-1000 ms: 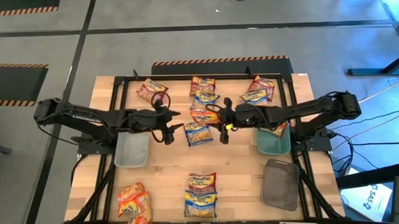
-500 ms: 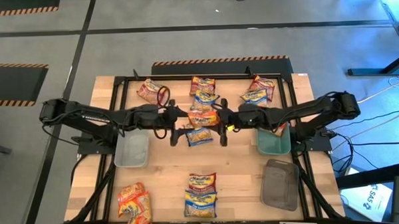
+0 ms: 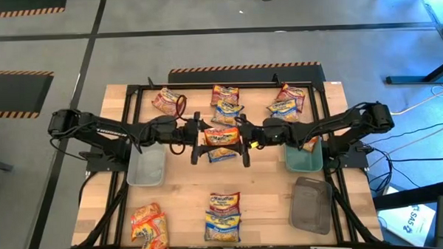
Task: Sort Maruchan noodles
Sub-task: Put the orange noodle pack into the green bin
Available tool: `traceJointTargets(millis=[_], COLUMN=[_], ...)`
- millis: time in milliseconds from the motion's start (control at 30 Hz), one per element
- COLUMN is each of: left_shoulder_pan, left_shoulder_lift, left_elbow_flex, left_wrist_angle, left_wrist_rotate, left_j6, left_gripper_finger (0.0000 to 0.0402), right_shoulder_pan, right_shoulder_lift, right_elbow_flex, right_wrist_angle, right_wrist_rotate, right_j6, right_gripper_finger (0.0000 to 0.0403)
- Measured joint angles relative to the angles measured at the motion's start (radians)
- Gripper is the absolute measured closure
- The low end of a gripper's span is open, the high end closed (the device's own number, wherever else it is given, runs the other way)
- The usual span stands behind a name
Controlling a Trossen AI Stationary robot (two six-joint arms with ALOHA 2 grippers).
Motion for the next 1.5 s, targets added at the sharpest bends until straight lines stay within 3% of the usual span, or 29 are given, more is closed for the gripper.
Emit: traceJointTargets(millis=[200, 467, 700, 800, 1033, 1200, 1500], left_shoulder_pan=[-0.009, -0.014, -0.014, -0.013, -0.012, 0.002, 0.005], left_shoulder_lift=[0.000, -0.001, -0.001, -0.003, -0.006, -0.006, -0.006], left_elbow_flex=[0.000, -0.003, -0.003, 0.000, 0.002, 0.002, 0.002], left_wrist_angle=[-0.005, 0.007, 0.009, 0.007, -0.008, -0.009, -0.036], left_wrist_rotate=[0.034, 0.034, 0.057, 0.044, 0.042, 0.050, 0.051], left_j6=[-0.014, -0.023, -0.001, 0.026, 0.078, 0.088, 0.089], left_gripper_finger=[0.0159, 0.0228, 0.0241, 0.0246, 0.0262, 0.0291, 0.0293], right_shoulder_pan=[0.000, 0.001, 0.000, 0.000, -0.001, -0.001, -0.001], right_shoulder_lift=[0.025, 0.051, 0.052, 0.030, -0.152, -0.234, -0.218], right_elbow_flex=[0.001, -0.002, -0.001, 0.001, 0.002, 0.002, 0.002], right_wrist_angle=[0.060, 0.099, 0.097, 0.048, -0.272, -0.360, -0.346], right_wrist_rotate=[-0.015, -0.050, -0.051, -0.056, -0.040, -0.021, -0.034], right_j6=[0.024, 0.069, 0.098, 0.104, 0.040, 0.051, 0.116], right_gripper_finger=[0.0277, 0.0276, 0.0233, 0.0196, 0.0144, 0.0137, 0.0138])
